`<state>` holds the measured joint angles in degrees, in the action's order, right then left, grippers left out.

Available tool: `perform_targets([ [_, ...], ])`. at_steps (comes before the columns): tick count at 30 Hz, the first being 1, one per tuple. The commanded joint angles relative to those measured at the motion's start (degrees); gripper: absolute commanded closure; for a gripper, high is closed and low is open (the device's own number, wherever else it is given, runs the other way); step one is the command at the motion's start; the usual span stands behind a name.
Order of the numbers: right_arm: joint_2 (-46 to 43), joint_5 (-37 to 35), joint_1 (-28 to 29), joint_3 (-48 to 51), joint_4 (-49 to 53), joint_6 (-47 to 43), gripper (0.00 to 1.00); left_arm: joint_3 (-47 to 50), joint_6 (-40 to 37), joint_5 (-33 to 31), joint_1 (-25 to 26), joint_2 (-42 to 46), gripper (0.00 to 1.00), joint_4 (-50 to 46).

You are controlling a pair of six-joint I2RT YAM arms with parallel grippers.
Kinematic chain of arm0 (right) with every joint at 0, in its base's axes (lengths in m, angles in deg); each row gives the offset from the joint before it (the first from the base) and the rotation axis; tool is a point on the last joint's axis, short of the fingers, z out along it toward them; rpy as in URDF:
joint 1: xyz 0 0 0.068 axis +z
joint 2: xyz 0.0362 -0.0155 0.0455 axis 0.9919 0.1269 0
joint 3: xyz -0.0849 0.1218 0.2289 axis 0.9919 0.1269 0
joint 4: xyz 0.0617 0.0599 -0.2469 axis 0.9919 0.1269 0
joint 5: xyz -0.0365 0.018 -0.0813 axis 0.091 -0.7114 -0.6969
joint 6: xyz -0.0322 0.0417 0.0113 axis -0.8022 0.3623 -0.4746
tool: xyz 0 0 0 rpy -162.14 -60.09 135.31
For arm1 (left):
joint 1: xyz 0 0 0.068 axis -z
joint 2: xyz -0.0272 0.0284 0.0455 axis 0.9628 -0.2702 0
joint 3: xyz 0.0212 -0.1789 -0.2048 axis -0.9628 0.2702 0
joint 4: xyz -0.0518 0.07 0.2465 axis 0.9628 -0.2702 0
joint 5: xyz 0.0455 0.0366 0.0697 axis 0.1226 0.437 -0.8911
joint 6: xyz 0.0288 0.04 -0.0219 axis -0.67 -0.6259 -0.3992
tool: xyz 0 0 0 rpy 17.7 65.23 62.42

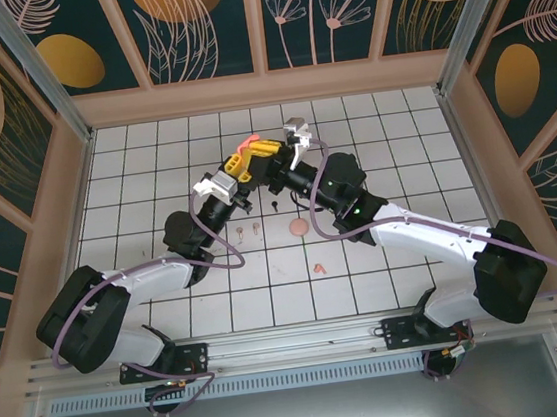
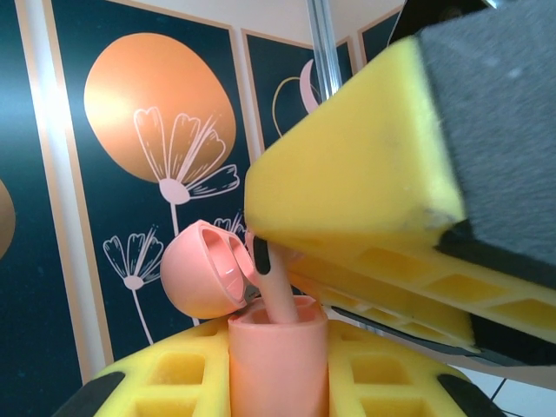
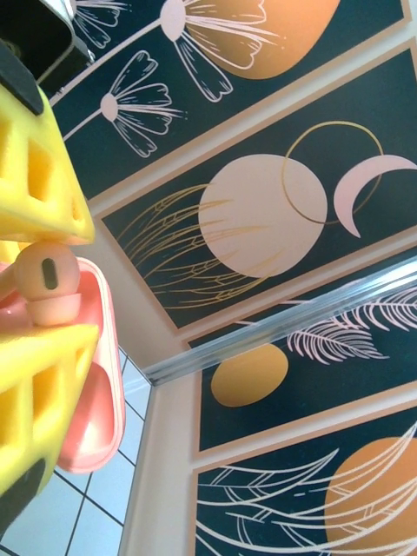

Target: Insert the wireless bluetooth earbuds into the charging case

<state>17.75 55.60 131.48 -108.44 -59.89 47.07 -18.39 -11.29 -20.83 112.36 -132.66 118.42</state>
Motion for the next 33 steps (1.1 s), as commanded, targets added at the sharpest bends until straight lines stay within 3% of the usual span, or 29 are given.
perform_targets([
  [1, 1.35, -0.6, 0.44, 1.34, 4.23, 0.27, 0.66, -2.67, 1.95, 1.08, 0.53, 0.39, 1.0, 5.25],
  [11, 1.21, -2.85, -0.22, 1.21, 4.32, 2.06, 0.58, -2.57, 2.49, 1.19, 0.52, 0.04, 1.0, 5.67],
  [19, 2.02, -2.91, -0.96, 0.23, 4.35, 3.67, 0.57, -2.22, 4.6, 0.33, 0.54, -0.81, 1.0, 7.05],
  [25, 0.57, -5.6, -3.27, -0.68, 9.28, 8.46, 0.47, -1.06, 7.66, -10.89, 0.54, -4.9, 1.0, 9.75],
  [33, -7.61, -12.32, -4.21, 7.38, 19.43, 16.56, 0.37, 3.78, 7.06, -21.75, 0.46, -3.44, 1.0, 10.58],
])
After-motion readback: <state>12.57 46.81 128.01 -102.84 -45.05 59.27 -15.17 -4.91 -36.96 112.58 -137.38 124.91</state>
